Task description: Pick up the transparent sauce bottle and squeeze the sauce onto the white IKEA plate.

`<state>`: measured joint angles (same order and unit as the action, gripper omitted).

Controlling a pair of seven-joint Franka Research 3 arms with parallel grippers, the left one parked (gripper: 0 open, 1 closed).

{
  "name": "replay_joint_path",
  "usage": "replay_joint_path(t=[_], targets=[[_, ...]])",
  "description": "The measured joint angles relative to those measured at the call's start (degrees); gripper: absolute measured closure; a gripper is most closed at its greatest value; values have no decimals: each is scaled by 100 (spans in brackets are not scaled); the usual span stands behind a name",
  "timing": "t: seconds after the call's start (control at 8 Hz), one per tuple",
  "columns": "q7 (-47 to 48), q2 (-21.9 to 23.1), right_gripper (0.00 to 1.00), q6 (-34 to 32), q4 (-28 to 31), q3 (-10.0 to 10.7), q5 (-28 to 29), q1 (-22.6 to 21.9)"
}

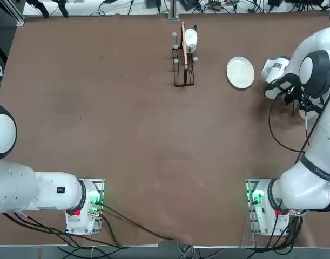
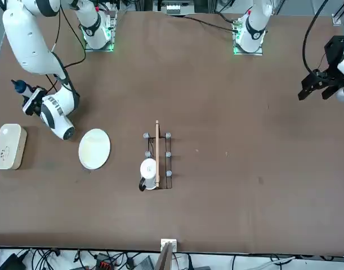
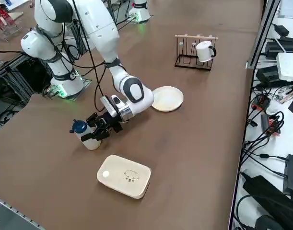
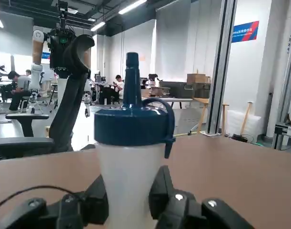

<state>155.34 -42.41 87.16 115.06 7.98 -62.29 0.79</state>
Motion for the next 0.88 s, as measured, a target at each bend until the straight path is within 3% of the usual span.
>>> replay_joint_path(t=[0.38,0.75,0.88], targets=[[12,2,60,19,47,-11,-5,-7],[27,-1,8,63,169,-115,-6,-41],[28,-1,0,62,191,-169,-5,-80]])
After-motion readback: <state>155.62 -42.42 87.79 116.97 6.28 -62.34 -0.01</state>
